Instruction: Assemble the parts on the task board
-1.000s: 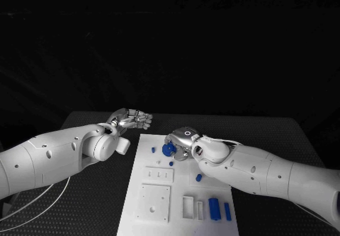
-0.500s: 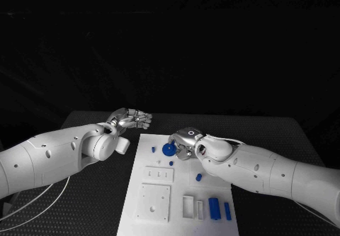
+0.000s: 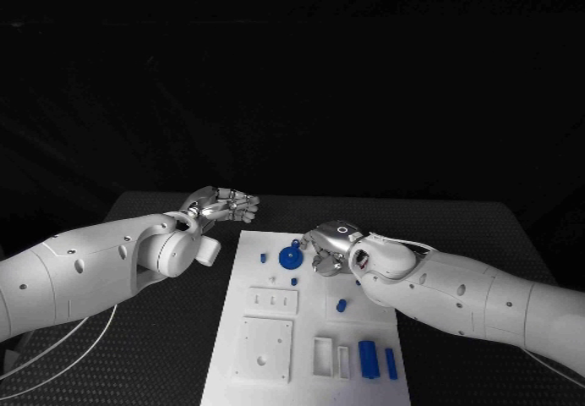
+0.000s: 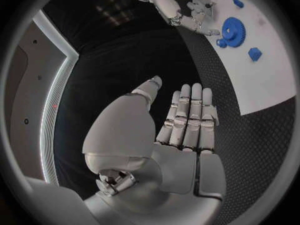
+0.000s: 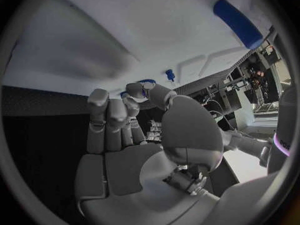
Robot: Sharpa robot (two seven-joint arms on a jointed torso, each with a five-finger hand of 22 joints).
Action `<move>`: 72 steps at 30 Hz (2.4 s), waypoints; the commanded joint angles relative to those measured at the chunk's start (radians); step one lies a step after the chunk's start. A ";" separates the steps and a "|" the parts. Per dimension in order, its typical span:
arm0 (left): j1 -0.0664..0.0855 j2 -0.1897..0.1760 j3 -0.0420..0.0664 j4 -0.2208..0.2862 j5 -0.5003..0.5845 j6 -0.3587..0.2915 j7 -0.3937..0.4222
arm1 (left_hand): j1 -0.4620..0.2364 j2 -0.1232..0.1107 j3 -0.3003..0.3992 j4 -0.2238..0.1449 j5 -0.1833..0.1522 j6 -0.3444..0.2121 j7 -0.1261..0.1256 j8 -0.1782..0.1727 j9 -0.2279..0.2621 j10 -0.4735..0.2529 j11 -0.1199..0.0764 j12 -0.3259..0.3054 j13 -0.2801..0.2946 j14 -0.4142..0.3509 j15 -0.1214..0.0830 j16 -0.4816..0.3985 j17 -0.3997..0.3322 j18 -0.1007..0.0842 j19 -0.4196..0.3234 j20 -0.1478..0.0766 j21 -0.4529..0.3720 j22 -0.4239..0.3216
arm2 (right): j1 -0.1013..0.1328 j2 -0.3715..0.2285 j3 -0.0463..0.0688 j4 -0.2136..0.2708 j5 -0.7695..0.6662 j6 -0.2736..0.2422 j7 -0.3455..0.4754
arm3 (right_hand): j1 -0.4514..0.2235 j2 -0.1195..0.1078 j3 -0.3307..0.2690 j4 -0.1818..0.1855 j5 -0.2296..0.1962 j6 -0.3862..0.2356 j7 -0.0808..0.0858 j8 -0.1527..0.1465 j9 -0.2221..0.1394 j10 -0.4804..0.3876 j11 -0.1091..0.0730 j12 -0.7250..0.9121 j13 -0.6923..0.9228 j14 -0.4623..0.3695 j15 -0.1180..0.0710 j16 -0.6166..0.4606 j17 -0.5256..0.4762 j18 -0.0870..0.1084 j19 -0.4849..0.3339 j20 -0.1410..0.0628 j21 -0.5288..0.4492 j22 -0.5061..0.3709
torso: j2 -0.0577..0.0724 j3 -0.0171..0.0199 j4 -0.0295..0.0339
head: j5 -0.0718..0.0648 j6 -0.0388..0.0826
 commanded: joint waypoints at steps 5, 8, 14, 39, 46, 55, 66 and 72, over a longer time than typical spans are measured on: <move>0.002 0.001 0.001 0.000 -0.002 0.012 0.007 | -0.007 0.001 -0.001 -0.006 -0.004 0.007 -0.003 -0.003 -0.002 0.009 0.001 -0.006 -0.001 -0.003 0.006 -0.004 -0.001 0.017 -0.001 0.006 0.000 0.021 | 0.001 -0.044 0.013 0.046 0.158 -0.178 0.111 | -0.013 -0.005 0.008 -0.005 -0.017 0.025 0.004 0.015 0.005 0.001 0.000 0.007 -0.003 0.008 0.004 -0.006 0.004 0.046 0.006 -0.006 0.007 0.016 | 0.000 0.0006 0.0009 | -0.006 0.008; 0.002 -0.001 0.001 -0.004 -0.002 0.012 0.008 | -0.007 0.000 -0.001 -0.006 -0.004 0.007 -0.003 -0.003 -0.002 0.009 0.001 -0.006 -0.001 -0.003 0.006 -0.004 -0.001 0.018 -0.001 0.006 0.000 0.022 | 0.004 -0.070 0.026 0.065 0.223 -0.206 0.160 | -0.016 -0.010 -0.021 -0.004 -0.095 0.028 0.007 0.018 0.006 0.001 0.004 0.009 -0.004 0.009 0.009 -0.006 0.006 0.046 0.012 -0.011 0.009 0.015 | 0.000 0.0012 0.0014 | -0.006 0.009; 0.002 -0.004 0.001 -0.013 -0.005 0.013 0.010 | -0.005 -0.001 0.000 -0.008 -0.004 0.008 -0.003 -0.003 -0.001 0.009 0.001 -0.006 -0.001 -0.002 0.006 -0.004 -0.001 0.018 -0.001 0.006 0.000 0.022 | 0.028 -0.159 0.063 0.118 0.340 -0.159 0.204 | -0.006 -0.016 -0.097 -0.006 -0.281 0.042 0.015 0.028 0.012 -0.002 0.011 0.012 -0.007 0.009 0.015 -0.008 0.010 0.046 0.010 -0.017 0.006 0.013 | -0.001 0.0027 -0.0038 | -0.010 0.017; -0.017 0.001 -0.002 -0.039 -0.038 0.036 0.015 | -0.005 0.003 -0.001 -0.022 -0.007 0.034 -0.014 0.002 0.004 0.070 -0.027 0.026 0.010 0.052 -0.018 0.038 0.015 0.008 0.009 -0.010 0.005 0.022 | -0.026 -0.294 0.075 -0.068 0.537 0.076 0.325 | 0.014 0.007 -0.329 -0.044 -0.548 0.074 0.003 0.041 0.018 -0.025 0.000 0.016 -0.013 -0.006 0.004 -0.020 0.026 0.046 -0.031 -0.010 0.001 0.017 | -0.014 0.0236 -0.0396 | -0.016 0.020; -0.022 0.002 -0.002 -0.040 -0.038 0.041 0.017 | -0.005 0.002 -0.002 -0.023 -0.007 0.034 -0.014 0.000 0.004 0.068 -0.026 0.026 0.009 0.051 -0.018 0.038 0.015 0.006 0.009 -0.011 0.005 0.022 | -0.072 -0.270 0.075 -0.105 0.543 0.070 0.336 | 0.026 0.008 -0.339 -0.044 -0.540 0.073 0.004 0.039 0.017 -0.028 0.001 0.015 -0.014 -0.008 0.005 -0.023 0.026 0.046 -0.037 -0.007 0.000 0.017 | -0.015 0.0206 -0.0358 | -0.018 0.010; -0.025 0.003 -0.002 -0.037 -0.038 0.044 0.017 | -0.006 0.003 -0.002 -0.024 -0.008 0.033 -0.013 -0.001 0.003 0.066 -0.025 0.025 0.008 0.049 -0.018 0.039 0.015 0.005 0.009 -0.012 0.005 0.021 | -0.091 -0.242 0.075 -0.118 0.561 0.063 0.344 | 0.030 0.012 -0.346 -0.044 -0.538 0.072 0.005 0.037 0.016 -0.029 0.002 0.015 -0.014 -0.009 0.006 -0.024 0.027 0.046 -0.039 -0.005 0.000 0.017 | -0.016 0.0188 -0.0347 | -0.019 0.004; -0.025 0.001 -0.002 -0.036 -0.038 0.044 0.014 | -0.007 0.003 -0.002 -0.024 -0.008 0.033 -0.013 -0.001 0.003 0.066 -0.025 0.025 0.008 0.049 -0.018 0.039 0.015 0.004 0.009 -0.012 0.005 0.021 | -0.096 -0.233 0.075 -0.109 0.570 0.068 0.351 | 0.039 0.033 -0.350 -0.044 -0.551 0.079 0.004 0.040 0.017 -0.029 0.001 0.017 -0.015 -0.009 0.006 -0.025 0.028 0.046 -0.040 -0.004 0.001 0.017 | -0.017 0.0170 -0.0358 | -0.016 -0.002; -0.025 0.002 -0.002 -0.037 -0.038 0.045 0.014 | -0.007 0.003 -0.002 -0.025 -0.008 0.033 -0.013 -0.002 0.003 0.065 -0.024 0.025 0.007 0.048 -0.018 0.039 0.015 0.003 0.009 -0.013 0.005 0.021 | -0.097 -0.224 0.075 -0.112 0.571 0.064 0.355 | 0.053 0.055 -0.348 -0.044 -0.580 0.101 -0.002 0.048 0.018 -0.028 -0.005 0.018 -0.016 -0.008 0.000 -0.025 0.030 0.046 -0.043 -0.001 0.003 0.018 | -0.018 0.0177 -0.0361 | -0.015 -0.002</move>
